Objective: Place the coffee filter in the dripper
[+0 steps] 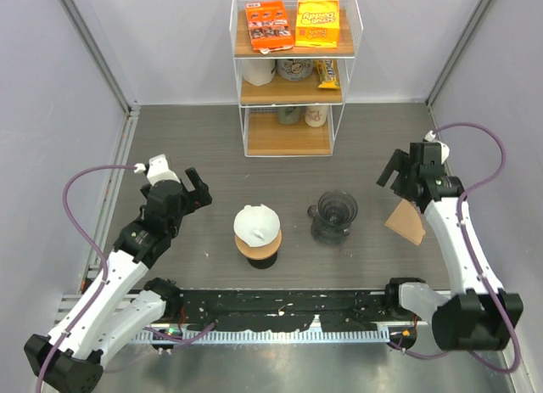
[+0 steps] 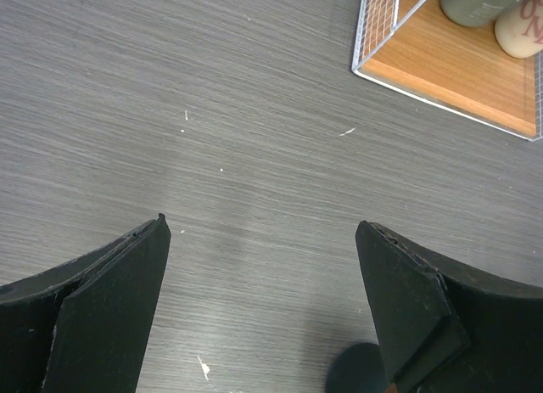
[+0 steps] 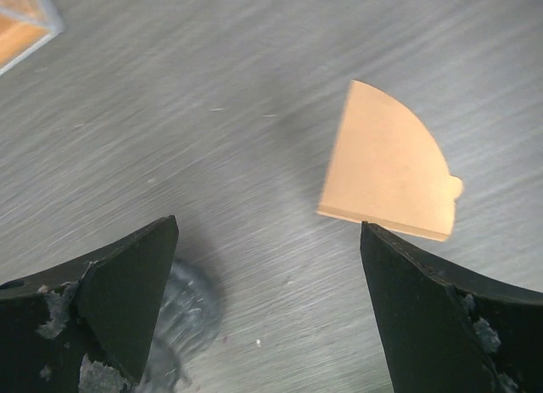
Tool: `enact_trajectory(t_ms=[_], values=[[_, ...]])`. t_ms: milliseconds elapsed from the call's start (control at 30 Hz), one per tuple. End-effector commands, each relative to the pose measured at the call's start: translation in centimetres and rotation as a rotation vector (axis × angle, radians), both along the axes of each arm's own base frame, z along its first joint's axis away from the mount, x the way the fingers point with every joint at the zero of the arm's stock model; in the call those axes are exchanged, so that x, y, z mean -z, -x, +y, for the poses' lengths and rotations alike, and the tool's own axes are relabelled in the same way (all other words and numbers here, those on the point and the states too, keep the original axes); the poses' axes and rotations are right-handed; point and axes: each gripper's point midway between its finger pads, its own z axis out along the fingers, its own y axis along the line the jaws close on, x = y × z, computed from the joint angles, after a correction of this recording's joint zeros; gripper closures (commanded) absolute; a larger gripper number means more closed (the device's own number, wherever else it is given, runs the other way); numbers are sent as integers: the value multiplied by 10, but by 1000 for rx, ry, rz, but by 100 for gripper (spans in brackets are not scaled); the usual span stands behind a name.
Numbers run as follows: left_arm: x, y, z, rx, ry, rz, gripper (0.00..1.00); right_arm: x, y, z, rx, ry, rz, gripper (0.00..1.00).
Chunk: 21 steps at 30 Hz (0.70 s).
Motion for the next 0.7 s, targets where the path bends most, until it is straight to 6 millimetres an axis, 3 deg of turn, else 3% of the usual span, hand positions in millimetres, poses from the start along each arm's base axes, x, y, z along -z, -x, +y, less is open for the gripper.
enact_trajectory(t_ms=[0,200,333,667], values=[[-15,-5,2,-14,21,-71,0,27,0,-31,89,-11,88,5],[-16,-6,-3,12,31,-80,0,73,15,-69,247,79,217,5],[-15,-5,-4,18,32,-79,0,89,17,-88,334,91,235,5],[-14,-4,-1,13,26,-75,0,133,9,-98,348,51,312,5]])
